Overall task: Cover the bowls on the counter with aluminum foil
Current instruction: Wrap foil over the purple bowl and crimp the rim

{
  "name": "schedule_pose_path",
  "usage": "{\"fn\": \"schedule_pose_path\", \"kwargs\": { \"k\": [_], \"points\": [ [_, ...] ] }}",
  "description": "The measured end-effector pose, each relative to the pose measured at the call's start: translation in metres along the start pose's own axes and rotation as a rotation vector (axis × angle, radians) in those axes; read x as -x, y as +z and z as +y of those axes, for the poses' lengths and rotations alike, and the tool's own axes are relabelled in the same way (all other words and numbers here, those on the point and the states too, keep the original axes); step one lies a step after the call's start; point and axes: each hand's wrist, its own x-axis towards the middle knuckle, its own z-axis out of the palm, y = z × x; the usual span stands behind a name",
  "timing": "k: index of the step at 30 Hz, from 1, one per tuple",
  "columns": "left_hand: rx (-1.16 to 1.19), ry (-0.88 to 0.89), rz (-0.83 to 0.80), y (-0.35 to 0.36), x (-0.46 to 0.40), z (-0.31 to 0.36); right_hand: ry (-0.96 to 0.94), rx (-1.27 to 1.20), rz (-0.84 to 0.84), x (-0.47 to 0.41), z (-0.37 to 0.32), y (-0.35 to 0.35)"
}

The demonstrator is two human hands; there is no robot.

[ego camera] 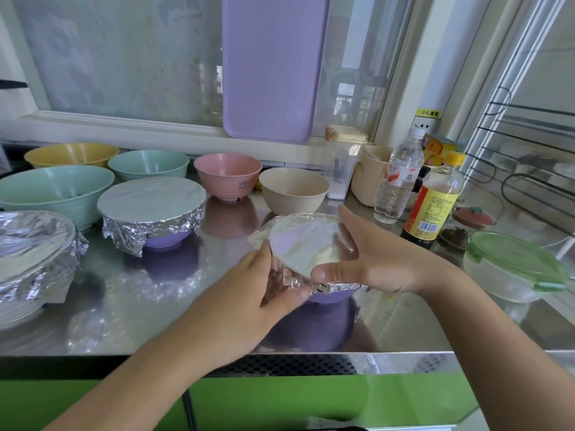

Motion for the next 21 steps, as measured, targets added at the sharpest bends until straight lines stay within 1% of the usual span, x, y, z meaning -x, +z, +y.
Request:
{"fn": "schedule_pose_path", "kwargs": {
  "k": [3,5,9,13,15,16,18,21],
  "points": [
    [-0.190,-0.078,0.028,0.003,0.006,0.013,0.008,0.126,-0.041,-0.001,-0.001,-0.003],
    [-0.299,-0.103,0.074,0.005,0.009,0.022,0.040,0.176,-0.081,0.003,-0.008,-0.007],
    [-0.419,-0.083,0.167,0.010,0.012,0.034,0.023,0.229,-0.108,0.000,-0.016,-0.011],
    [-0.550,-0.063,0.173,0.015,0.013,0.038,0.013,0.228,-0.098,-0.002,-0.014,-0.010],
    [-0.591,-0.025,0.217,0.019,0.015,0.036,0.017,0.217,-0.106,0.000,-0.015,-0.010],
    [-0.577,-0.012,0.246,0.021,0.016,0.032,0.017,0.213,-0.107,0.000,-0.016,-0.010],
    [-0.494,-0.043,0.321,0.024,0.018,0.027,0.019,0.179,-0.108,-0.001,-0.016,-0.009],
    [-0.246,-0.048,0.469,0.022,0.022,0.019,0.024,0.151,-0.123,0.000,-0.017,-0.008]
  ]
}}
